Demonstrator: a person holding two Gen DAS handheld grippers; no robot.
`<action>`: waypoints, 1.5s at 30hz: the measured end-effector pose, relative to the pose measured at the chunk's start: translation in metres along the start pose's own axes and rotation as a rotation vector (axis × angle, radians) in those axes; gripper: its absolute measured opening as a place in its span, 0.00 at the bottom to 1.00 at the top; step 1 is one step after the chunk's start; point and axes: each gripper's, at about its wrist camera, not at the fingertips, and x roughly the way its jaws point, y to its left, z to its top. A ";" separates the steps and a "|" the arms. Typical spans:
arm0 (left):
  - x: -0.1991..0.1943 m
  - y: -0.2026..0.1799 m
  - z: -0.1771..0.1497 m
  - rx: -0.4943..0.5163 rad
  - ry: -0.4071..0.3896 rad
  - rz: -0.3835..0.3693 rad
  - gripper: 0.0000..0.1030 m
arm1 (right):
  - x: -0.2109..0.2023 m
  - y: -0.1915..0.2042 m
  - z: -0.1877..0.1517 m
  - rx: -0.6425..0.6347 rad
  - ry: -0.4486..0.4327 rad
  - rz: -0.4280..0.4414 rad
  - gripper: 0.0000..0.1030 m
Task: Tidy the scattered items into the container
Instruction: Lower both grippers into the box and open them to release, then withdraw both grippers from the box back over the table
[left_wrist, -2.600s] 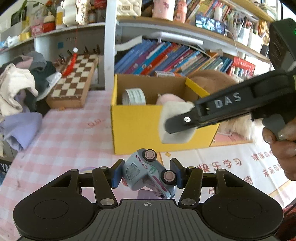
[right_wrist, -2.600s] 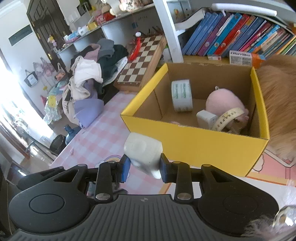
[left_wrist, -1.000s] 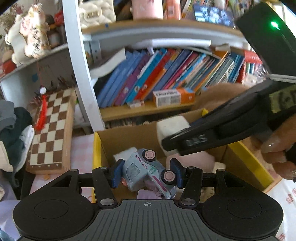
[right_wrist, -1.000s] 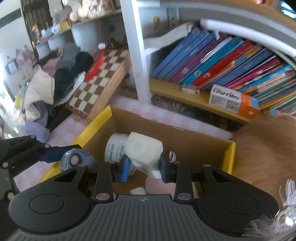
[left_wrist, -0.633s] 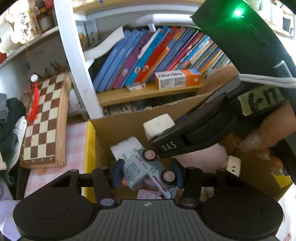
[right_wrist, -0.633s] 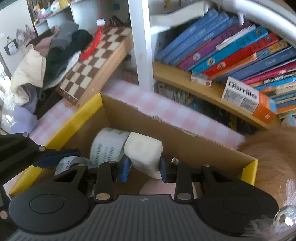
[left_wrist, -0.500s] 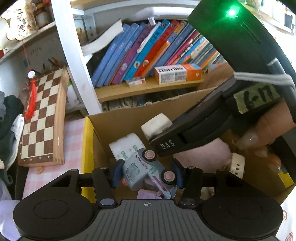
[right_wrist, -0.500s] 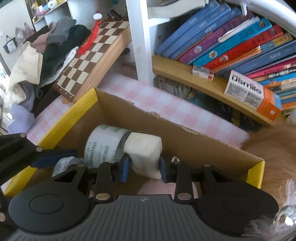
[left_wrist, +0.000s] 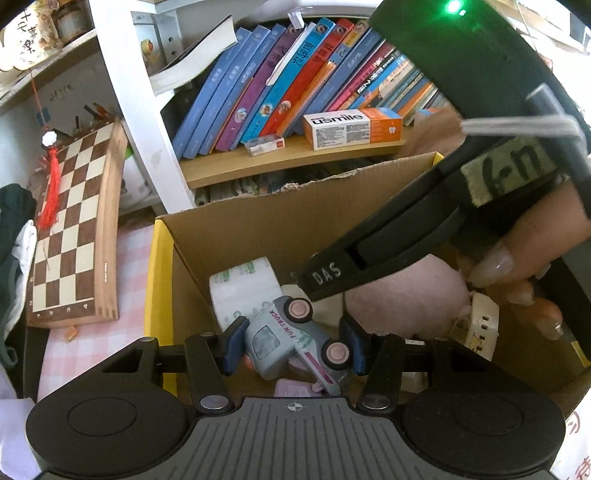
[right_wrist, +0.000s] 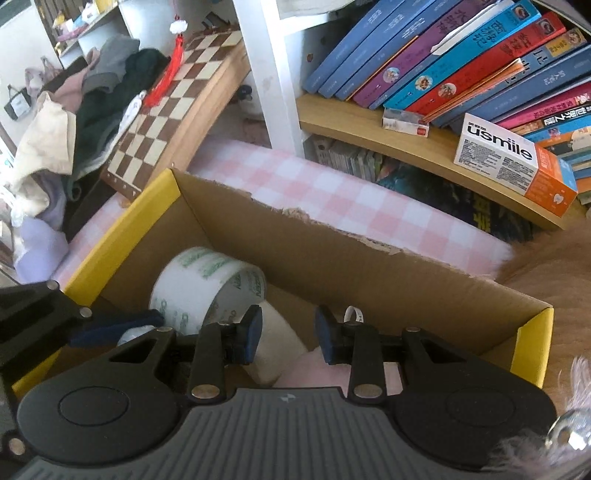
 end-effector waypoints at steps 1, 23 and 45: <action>-0.001 0.000 0.000 0.000 -0.001 -0.002 0.51 | -0.002 -0.001 0.000 0.005 -0.005 0.003 0.30; -0.069 -0.008 -0.006 0.006 -0.183 0.031 0.70 | -0.079 0.026 -0.028 -0.004 -0.154 -0.030 0.31; -0.209 -0.014 -0.093 -0.110 -0.382 0.078 0.87 | -0.223 0.079 -0.159 0.064 -0.413 -0.171 0.35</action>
